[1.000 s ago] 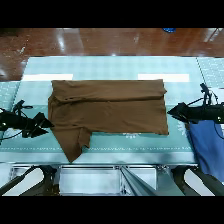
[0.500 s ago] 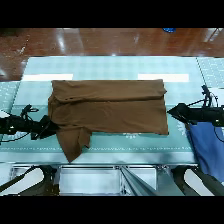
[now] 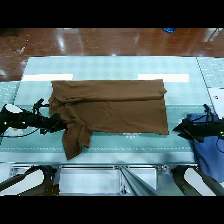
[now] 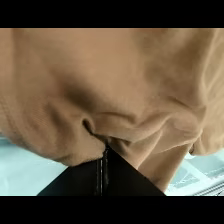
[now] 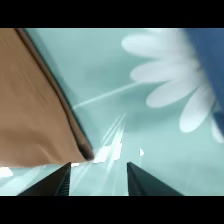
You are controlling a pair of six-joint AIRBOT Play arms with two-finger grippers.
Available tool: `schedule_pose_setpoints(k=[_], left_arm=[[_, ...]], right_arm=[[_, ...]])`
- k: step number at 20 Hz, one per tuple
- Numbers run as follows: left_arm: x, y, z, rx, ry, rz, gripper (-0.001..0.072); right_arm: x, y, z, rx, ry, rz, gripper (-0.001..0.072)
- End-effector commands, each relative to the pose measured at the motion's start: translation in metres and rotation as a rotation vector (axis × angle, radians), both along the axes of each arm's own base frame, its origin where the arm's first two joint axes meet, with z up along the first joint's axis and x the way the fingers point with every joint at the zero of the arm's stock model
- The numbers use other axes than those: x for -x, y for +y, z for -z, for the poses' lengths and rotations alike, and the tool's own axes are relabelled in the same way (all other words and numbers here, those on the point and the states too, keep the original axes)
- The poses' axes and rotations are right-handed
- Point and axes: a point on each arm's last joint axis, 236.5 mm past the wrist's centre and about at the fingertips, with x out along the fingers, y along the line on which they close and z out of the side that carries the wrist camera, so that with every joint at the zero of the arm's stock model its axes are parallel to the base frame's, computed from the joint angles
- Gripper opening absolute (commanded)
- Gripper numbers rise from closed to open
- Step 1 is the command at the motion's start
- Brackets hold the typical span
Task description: Fold the shirts.
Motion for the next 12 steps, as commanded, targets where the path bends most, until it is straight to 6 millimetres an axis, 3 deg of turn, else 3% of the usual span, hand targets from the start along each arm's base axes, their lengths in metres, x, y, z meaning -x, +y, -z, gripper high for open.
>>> schedule_pose_setpoints(k=[1,6,7,8,9,10,12], left_arm=[[0.002,-0.005,-0.001,0.007,0.003,0.021,0.0019],[0.001,-0.005,-0.001,0.006,0.001,0.021,0.0019],[0.000,-0.005,-0.001,0.005,-0.001,0.021,0.0019],[-0.003,-0.003,-0.003,0.003,-0.011,0.023,0.0019],[-0.006,-0.003,-0.008,0.008,-0.017,0.028,0.0019],[-0.013,0.000,-0.017,0.015,-0.030,0.035,0.0019],[-0.032,0.013,-0.042,0.024,-0.087,0.052,0.0019]], right_arm=[[0.003,0.021,0.015,-0.057,0.027,-0.011,0.0406],[-0.052,0.053,0.030,-0.119,-0.076,0.059,0.0388],[-0.062,0.063,0.029,-0.135,-0.101,0.026,0.0284],[-0.073,0.075,0.023,-0.150,-0.134,-0.036,0.0124],[-0.079,0.084,0.012,-0.161,-0.161,-0.119,0.0024],[-0.083,0.087,-0.001,-0.162,-0.182,-0.188,0.0024],[-0.096,0.073,-0.028,-0.092,-0.219,-0.281,0.0024]])
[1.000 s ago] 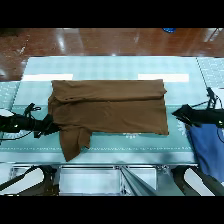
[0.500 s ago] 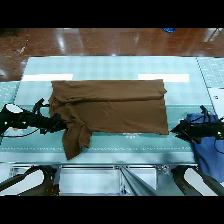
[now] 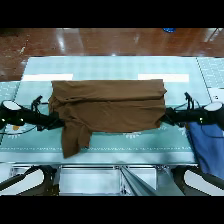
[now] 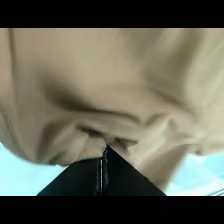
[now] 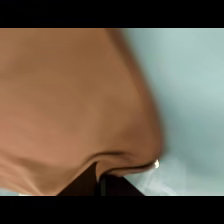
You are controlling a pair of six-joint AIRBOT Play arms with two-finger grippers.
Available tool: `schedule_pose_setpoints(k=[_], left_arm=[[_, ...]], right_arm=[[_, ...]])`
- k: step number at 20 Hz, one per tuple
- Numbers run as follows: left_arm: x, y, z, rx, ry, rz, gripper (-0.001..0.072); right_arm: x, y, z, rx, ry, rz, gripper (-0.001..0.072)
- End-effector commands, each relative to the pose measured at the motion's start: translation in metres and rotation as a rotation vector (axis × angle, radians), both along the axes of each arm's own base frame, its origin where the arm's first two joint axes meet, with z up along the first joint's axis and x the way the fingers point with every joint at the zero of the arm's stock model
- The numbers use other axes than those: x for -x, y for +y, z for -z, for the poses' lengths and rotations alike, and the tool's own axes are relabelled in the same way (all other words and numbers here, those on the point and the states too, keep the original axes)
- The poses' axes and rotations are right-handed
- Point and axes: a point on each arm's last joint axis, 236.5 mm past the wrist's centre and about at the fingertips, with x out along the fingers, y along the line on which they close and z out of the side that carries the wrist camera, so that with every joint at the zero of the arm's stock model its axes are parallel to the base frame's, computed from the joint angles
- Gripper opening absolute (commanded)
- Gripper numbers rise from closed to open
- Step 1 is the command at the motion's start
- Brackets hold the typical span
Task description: Fold the shirts.
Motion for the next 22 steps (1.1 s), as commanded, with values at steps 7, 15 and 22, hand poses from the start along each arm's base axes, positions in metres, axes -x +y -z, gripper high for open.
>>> schedule_pose_setpoints(k=[7,15,22], left_arm=[[-0.135,0.046,-0.094,-0.087,-0.320,-0.092,0.0018],[-0.255,0.028,-0.085,-0.053,-0.335,-0.053,0.0018],[-0.288,0.025,-0.046,-0.024,-0.281,-0.005,0.0019]], right_arm=[[-0.098,-0.018,-0.067,0.073,-0.181,-0.072,0.0024],[-0.179,-0.020,-0.054,-0.019,-0.216,-0.006,0.0024],[-0.215,-0.031,-0.031,-0.021,-0.217,0.046,0.0025]])
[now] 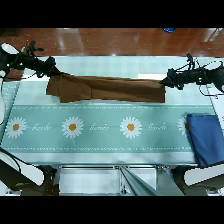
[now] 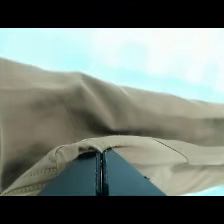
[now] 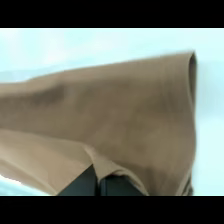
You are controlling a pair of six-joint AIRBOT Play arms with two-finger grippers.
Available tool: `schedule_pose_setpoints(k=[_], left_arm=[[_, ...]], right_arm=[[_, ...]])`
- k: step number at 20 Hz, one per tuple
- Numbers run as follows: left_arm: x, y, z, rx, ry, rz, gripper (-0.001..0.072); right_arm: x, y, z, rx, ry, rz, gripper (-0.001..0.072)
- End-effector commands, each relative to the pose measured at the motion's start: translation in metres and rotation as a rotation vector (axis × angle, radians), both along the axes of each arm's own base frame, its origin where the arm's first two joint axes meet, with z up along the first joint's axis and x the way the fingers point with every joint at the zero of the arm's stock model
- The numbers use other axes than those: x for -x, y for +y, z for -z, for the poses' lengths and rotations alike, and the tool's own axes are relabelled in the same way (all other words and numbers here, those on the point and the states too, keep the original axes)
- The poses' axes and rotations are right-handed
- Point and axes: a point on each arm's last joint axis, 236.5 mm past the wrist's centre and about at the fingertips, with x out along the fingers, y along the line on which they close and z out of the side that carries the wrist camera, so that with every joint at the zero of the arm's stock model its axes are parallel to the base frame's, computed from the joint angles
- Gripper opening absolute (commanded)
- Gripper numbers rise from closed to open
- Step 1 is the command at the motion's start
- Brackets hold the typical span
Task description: Fold the shirts.
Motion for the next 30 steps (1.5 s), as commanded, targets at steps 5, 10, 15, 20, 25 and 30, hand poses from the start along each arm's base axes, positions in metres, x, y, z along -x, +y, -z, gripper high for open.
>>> schedule_pose_setpoints(k=[5,10,15,20,25,30], left_arm=[[-0.027,0.002,0.012,-0.026,-0.037,0.008,0.0504],[0.005,0.079,-0.057,-0.124,-0.031,-0.044,0.0503],[0.035,0.048,-0.106,-0.185,-0.215,-0.045,0.0503],[0.074,-0.027,-0.101,-0.213,-0.326,0.039,0.0504],[0.074,-0.075,-0.076,-0.198,-0.303,0.135,0.0503],[0.080,-0.114,-0.062,-0.166,-0.279,0.210,0.0019]], right_arm=[[-0.035,-0.022,-0.005,-0.008,-0.067,0.100,0.0407],[0.006,-0.092,-0.047,0.097,-0.040,0.131,0.0406],[0.029,-0.064,0.014,0.052,0.059,0.226,0.0406],[0.027,-0.009,0.057,-0.052,0.136,0.166,0.0406],[0.021,0.041,0.064,-0.111,0.128,0.066,0.0192],[0.042,0.041,-0.033,-0.030,-0.013,-0.145,0.0024]])
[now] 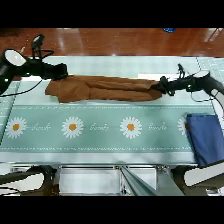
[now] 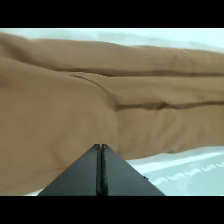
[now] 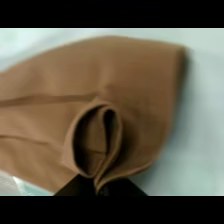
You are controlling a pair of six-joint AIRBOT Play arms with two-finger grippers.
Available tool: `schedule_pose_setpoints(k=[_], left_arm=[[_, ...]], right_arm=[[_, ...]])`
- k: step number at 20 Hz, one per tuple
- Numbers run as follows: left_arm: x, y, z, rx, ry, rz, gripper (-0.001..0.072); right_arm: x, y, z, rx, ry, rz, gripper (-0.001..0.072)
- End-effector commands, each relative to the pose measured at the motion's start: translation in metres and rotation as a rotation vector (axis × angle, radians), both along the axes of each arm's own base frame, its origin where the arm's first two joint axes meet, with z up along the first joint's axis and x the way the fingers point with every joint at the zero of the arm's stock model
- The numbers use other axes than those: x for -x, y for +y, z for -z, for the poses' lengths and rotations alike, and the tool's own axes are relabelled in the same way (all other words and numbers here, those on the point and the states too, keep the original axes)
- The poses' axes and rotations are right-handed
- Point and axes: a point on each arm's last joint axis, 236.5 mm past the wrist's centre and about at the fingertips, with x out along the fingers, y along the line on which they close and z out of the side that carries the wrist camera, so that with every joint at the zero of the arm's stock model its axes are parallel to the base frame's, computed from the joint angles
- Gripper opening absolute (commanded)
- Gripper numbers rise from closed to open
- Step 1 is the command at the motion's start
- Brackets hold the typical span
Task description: Fold the shirts.
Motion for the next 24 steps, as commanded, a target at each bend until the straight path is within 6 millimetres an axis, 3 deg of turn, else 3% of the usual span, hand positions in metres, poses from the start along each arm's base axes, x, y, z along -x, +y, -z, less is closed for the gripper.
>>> schedule_pose_setpoints(k=[1,3,6,8,11,13,17,19,20,22,24], left_arm=[[0.005,-0.039,0.007,0.022,0.005,0.066,0.0019],[0.014,-0.076,0.016,0.024,0.012,0.133,0.0018],[0.029,-0.148,0.043,0.034,0.047,0.226,0.0018],[0.049,-0.199,0.063,0.037,0.110,0.312,0.0018],[0.095,-0.282,0.082,0.070,0.217,0.449,0.0018],[0.134,-0.332,0.089,0.121,0.276,0.537,0.0018],[0.214,-0.397,0.089,0.235,0.410,0.663,0.0018],[0.222,-0.405,0.082,0.250,0.387,0.711,0.0018],[0.211,-0.401,0.079,0.254,0.377,0.701,0.0018],[0.169,-0.375,0.065,0.275,0.368,0.644,0.0018],[0.115,-0.320,0.048,0.293,0.374,0.552,0.0018]], right_arm=[[0.036,-0.003,-0.061,0.107,-0.067,-0.151,0.0024],[0.066,-0.005,-0.103,0.187,-0.145,-0.162,0.0024],[0.114,0.005,-0.164,0.218,-0.286,-0.138,0.0024],[0.145,0.011,-0.190,0.221,-0.343,-0.116,0.0024],[0.177,0.019,-0.215,0.216,-0.392,-0.104,0.0024],[0.183,0.020,-0.225,0.215,-0.417,-0.091,0.0024],[0.181,0.027,-0.233,0.189,-0.442,-0.083,0.0024],[0.176,0.034,-0.237,0.186,-0.475,-0.087,0.0024],[0.174,0.038,-0.239,0.181,-0.487,-0.093,0.0024],[0.170,0.053,-0.239,0.148,-0.493,-0.116,0.0024],[0.161,0.073,-0.236,0.099,-0.488,-0.142,0.0024]])
